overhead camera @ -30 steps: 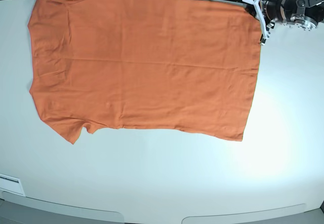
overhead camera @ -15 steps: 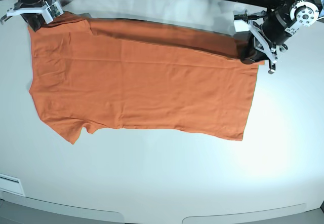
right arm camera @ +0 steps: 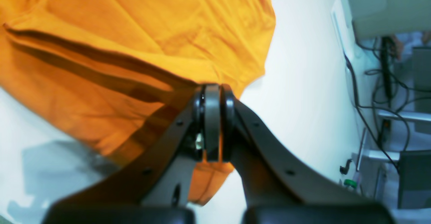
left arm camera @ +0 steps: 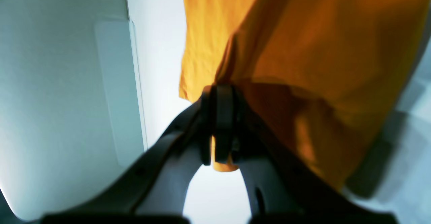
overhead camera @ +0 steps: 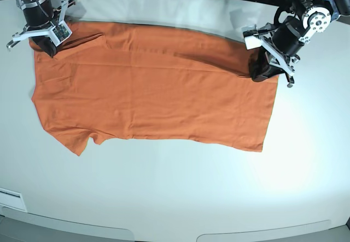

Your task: Fold the T-shirt properly

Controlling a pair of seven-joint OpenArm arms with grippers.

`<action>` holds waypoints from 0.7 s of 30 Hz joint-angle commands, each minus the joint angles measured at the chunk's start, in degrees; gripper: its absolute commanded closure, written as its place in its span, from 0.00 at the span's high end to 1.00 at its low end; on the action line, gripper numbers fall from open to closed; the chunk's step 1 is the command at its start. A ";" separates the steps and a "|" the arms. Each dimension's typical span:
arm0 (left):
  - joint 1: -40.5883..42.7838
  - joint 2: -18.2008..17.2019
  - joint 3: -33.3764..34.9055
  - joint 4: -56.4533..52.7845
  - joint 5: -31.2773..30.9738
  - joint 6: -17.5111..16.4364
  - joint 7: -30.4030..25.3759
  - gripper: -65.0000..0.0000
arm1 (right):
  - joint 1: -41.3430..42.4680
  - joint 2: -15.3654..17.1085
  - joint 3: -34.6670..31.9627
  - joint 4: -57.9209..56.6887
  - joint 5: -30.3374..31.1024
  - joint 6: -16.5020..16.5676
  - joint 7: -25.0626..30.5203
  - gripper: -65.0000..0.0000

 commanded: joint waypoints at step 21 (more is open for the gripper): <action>-6.34 0.63 -0.52 -3.96 -7.80 1.84 -4.70 0.00 | 11.93 0.57 0.37 -7.85 9.49 1.84 2.49 0.00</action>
